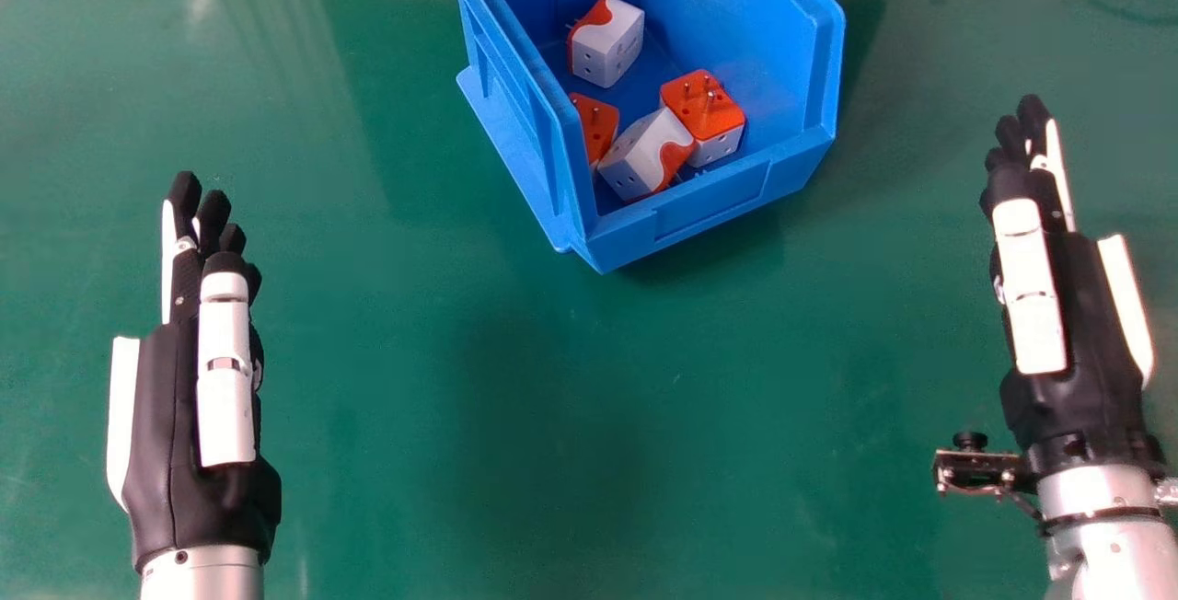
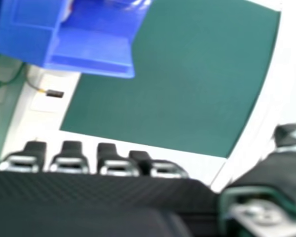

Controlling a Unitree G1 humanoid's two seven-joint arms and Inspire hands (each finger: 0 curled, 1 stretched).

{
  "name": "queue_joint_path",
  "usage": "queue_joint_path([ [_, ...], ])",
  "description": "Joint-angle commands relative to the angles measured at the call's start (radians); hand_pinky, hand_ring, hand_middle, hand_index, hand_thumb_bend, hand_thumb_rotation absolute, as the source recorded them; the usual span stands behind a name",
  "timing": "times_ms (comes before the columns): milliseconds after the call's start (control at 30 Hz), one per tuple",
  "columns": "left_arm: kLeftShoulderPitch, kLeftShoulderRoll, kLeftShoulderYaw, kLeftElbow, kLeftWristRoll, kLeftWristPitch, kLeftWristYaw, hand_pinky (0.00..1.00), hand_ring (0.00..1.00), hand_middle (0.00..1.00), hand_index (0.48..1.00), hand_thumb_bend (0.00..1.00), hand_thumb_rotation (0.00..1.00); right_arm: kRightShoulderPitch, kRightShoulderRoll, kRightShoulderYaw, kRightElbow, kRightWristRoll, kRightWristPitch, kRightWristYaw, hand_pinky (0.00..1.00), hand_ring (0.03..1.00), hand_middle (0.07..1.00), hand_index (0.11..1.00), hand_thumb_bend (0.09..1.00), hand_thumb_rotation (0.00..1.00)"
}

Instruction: Pick all objects and put in blue box

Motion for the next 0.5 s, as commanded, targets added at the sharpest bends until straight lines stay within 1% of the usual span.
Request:
queue_joint_path([
  [0,-0.007,0.0,0.024,0.016,-0.012,-0.048,0.004,1.0,1.0,1.0,1.0,0.0,1.0,0.01,-0.011,-0.013,-0.042,0.002,0.003,-0.005,1.0,1.0,1.0,1.0,0.187,1.0],
  [67,-0.007,0.003,0.032,0.027,-0.013,-0.058,0.0,1.0,1.0,1.0,1.0,0.0,1.0,0.013,-0.009,-0.012,-0.047,0.004,0.007,-0.005,1.0,1.0,1.0,1.0,0.185,1.0],
  [100,-0.007,0.002,0.035,0.029,-0.012,-0.061,0.001,1.0,1.0,1.0,1.0,0.0,1.0,0.016,-0.006,-0.011,-0.052,0.005,0.012,-0.006,1.0,1.0,1.0,1.0,0.187,1.0],
  [167,-0.002,0.0,0.037,0.022,-0.007,-0.059,0.005,1.0,1.0,1.0,1.0,0.0,1.0,0.017,-0.001,-0.007,-0.054,0.009,0.012,-0.003,1.0,1.0,1.0,1.0,0.195,1.0],
  [200,0.001,0.002,0.039,0.02,-0.005,-0.059,0.005,1.0,1.0,1.0,1.0,0.0,1.0,0.018,0.001,-0.004,-0.054,0.008,0.011,-0.002,1.0,1.0,1.0,1.0,0.194,1.0],
  [267,0.002,0.005,0.043,0.017,-0.008,-0.062,0.005,1.0,1.0,1.0,1.0,0.0,1.0,0.018,0.005,-0.001,-0.05,0.009,0.005,0.0,1.0,1.0,1.0,1.0,0.195,1.0],
  [333,-0.002,0.009,0.047,0.018,-0.013,-0.071,0.002,1.0,1.0,1.0,1.0,0.0,1.0,0.019,0.008,0.002,-0.047,0.007,0.001,0.001,1.0,1.0,1.0,1.0,0.194,1.0],
  [400,-0.009,0.013,0.051,0.022,-0.007,-0.065,0.003,1.0,1.0,0.99,1.0,0.0,1.0,0.026,0.008,0.007,-0.053,-0.004,0.005,0.0,1.0,1.0,1.0,1.0,0.194,1.0],
  [433,-0.012,0.014,0.052,0.024,-0.006,-0.062,0.004,1.0,1.0,0.99,1.0,0.0,1.0,0.029,0.008,0.009,-0.055,-0.007,0.004,0.001,1.0,1.0,1.0,1.0,0.194,1.0],
  [467,-0.014,0.014,0.052,0.025,-0.009,-0.06,0.002,1.0,1.0,0.99,1.0,0.0,1.0,0.033,0.009,0.011,-0.057,-0.01,0.004,-0.001,1.0,1.0,1.0,1.0,0.194,1.0],
])
